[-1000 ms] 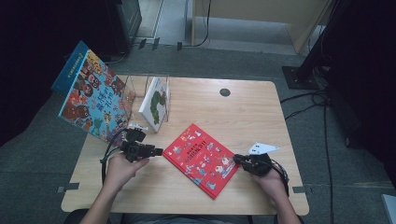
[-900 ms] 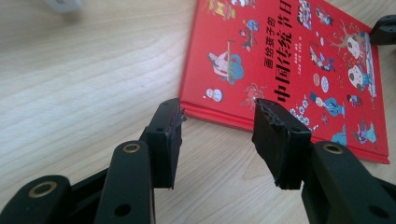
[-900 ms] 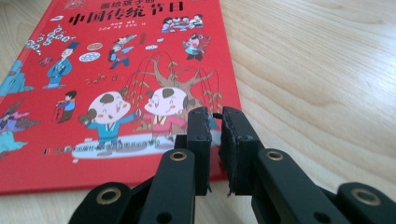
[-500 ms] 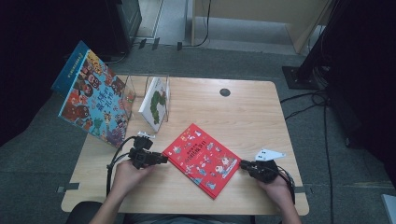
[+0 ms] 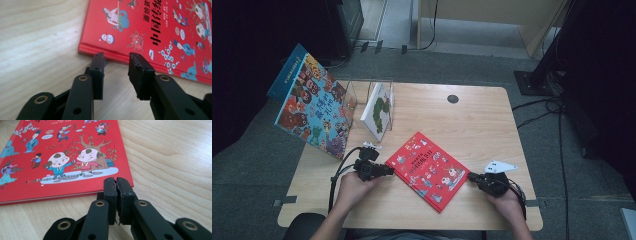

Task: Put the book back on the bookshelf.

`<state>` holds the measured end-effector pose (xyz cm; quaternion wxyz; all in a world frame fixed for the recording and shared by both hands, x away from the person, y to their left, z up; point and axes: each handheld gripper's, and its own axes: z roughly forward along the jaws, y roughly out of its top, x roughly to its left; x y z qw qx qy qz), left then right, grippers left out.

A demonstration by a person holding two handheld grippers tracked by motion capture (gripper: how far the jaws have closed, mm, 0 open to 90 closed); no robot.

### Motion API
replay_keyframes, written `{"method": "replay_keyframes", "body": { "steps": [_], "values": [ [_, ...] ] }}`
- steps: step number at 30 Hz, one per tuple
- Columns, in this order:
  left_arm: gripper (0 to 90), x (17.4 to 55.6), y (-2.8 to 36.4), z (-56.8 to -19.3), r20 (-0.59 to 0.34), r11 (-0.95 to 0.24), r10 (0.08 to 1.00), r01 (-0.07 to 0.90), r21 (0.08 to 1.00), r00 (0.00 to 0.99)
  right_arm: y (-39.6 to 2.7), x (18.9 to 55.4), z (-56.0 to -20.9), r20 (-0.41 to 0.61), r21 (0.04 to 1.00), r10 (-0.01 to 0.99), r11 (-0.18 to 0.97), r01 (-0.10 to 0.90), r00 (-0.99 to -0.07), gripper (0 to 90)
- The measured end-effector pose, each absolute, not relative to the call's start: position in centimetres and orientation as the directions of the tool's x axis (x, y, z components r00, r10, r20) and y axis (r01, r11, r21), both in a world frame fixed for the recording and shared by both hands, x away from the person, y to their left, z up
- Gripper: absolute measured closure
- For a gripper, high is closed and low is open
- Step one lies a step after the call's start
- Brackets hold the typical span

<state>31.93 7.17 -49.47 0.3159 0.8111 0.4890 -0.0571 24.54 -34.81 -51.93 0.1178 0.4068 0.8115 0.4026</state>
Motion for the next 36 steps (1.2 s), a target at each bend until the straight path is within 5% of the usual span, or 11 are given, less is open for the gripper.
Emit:
{"method": "replay_keyframes", "body": {
  "steps": [6, 17, 36],
  "values": [
    [72.8, 33.3, 7.0, -49.4, -0.363, -0.335, 0.774, 0.821, 0.462, 0.520, -34.3, 24.7, -51.9, 0.130, 0.750, 0.754, 0.350, 0.562, -0.644, 86.7],
    [74.0, 36.0, 7.1, -49.5, -0.426, -0.254, 0.768, 0.838, 0.483, 0.479, -34.1, 24.9, -51.9, 0.140, 0.753, 0.749, 0.344, 0.561, -0.647, 87.0],
    [73.6, 32.1, 5.9, -49.8, -0.444, -0.270, 0.756, 0.846, 0.459, 0.482, -34.5, 28.0, -51.8, 0.120, 0.765, 0.805, 0.299, 0.571, -0.582, 87.1]
  ]
}}
